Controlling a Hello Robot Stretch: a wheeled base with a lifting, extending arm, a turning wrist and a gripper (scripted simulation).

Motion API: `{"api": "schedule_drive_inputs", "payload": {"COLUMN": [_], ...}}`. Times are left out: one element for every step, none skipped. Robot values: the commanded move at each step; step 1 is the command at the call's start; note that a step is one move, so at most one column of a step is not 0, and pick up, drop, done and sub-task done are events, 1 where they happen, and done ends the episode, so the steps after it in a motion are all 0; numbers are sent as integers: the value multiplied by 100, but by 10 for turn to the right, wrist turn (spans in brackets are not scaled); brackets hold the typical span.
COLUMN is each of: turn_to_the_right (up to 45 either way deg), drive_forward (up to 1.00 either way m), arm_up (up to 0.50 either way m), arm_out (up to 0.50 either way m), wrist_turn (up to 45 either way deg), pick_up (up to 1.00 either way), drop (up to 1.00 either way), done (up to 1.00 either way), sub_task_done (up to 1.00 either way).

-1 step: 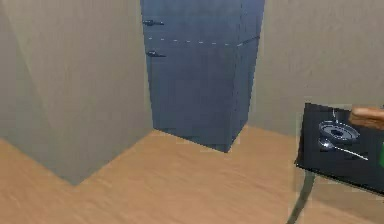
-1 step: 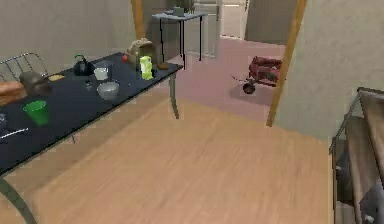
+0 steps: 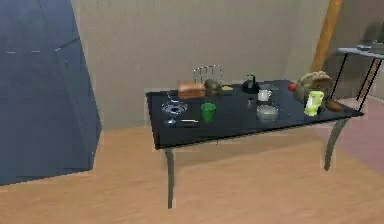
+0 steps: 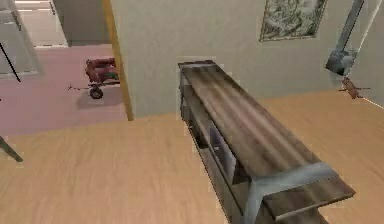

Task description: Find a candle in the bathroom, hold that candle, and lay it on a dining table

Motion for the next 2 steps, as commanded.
{"api": "schedule_drive_inputs", "payload": {"turn_to_the_right": [450,90], "drive_forward": [0,0], "arm_up": [0,0], "arm_out": [0,0], "wrist_turn": [0,0], "pick_up": [0,0], "drop": [0,0], "done": [0,0], "sub_task_done": [0,0]}}
